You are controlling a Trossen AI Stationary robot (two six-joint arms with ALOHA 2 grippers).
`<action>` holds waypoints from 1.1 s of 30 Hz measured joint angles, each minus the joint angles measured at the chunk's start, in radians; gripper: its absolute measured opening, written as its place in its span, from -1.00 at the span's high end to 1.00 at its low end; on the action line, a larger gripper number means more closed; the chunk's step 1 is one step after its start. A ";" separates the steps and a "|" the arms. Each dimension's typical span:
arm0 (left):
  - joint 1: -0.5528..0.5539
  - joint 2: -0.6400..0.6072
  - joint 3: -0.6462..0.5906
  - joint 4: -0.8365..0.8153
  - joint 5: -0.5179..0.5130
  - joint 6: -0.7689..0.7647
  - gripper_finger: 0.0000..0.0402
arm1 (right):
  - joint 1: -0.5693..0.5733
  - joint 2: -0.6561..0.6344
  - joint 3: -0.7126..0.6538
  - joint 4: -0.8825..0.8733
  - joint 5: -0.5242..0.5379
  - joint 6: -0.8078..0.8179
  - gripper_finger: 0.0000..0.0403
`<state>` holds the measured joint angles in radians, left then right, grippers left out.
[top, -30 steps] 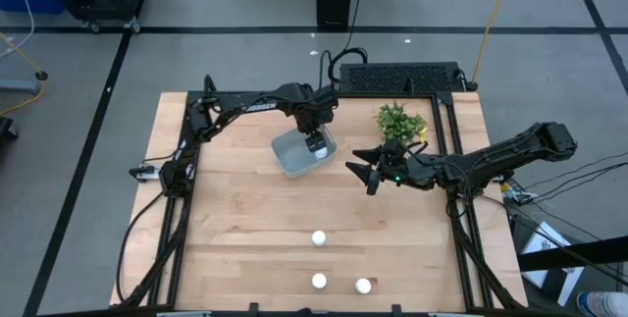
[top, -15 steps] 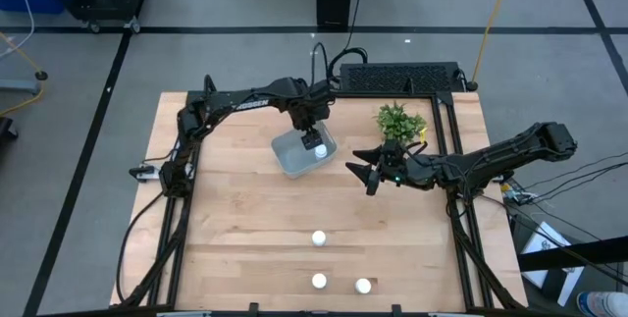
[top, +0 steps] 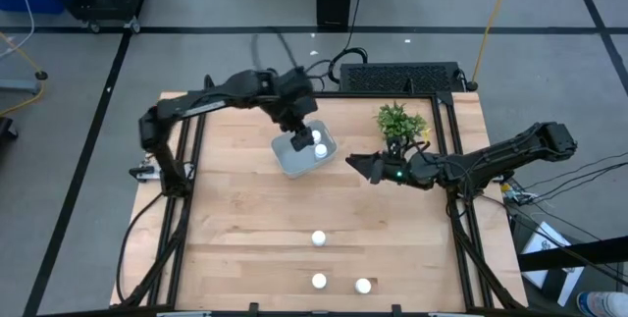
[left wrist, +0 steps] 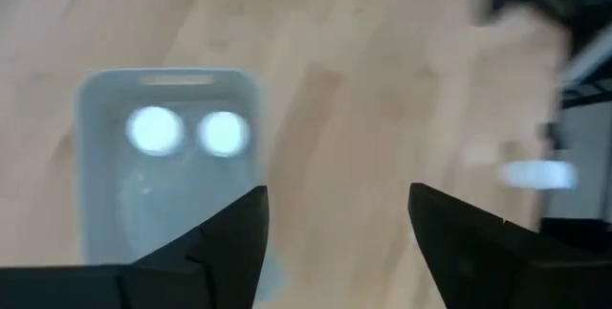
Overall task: Pick and place pill bottles into a basket
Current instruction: Put the white pill bottle into the gray bin
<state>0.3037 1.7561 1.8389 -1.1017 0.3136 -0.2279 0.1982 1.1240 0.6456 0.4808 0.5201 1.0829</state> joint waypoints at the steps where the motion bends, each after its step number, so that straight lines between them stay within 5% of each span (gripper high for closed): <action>1: -0.018 -0.026 0.000 0.001 0.001 -0.027 -0.25 | 0.000 0.000 0.000 0.023 0.000 0.031 -0.32; 10: -0.189 -0.185 0.001 0.029 -0.210 -0.189 -0.15 | -0.026 0.000 0.000 0.109 0.019 0.149 -0.31; 18: -0.319 -0.206 0.001 0.116 -0.255 -0.298 -0.09 | -0.011 0.000 0.000 0.268 -0.249 0.071 -0.28; 23: -0.405 -0.205 0.001 0.189 -0.278 -0.323 -0.09 | 0.095 0.001 0.026 0.272 -0.290 -0.034 -0.25; 33: -0.560 -0.220 -0.011 0.436 -0.375 -0.269 0.08 | 0.280 0.000 0.316 -0.183 -0.176 -0.221 -0.15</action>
<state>-0.2563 1.5364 1.8282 -0.6653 -0.0614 -0.4966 0.4782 1.1244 0.9618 0.2978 0.3446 0.8619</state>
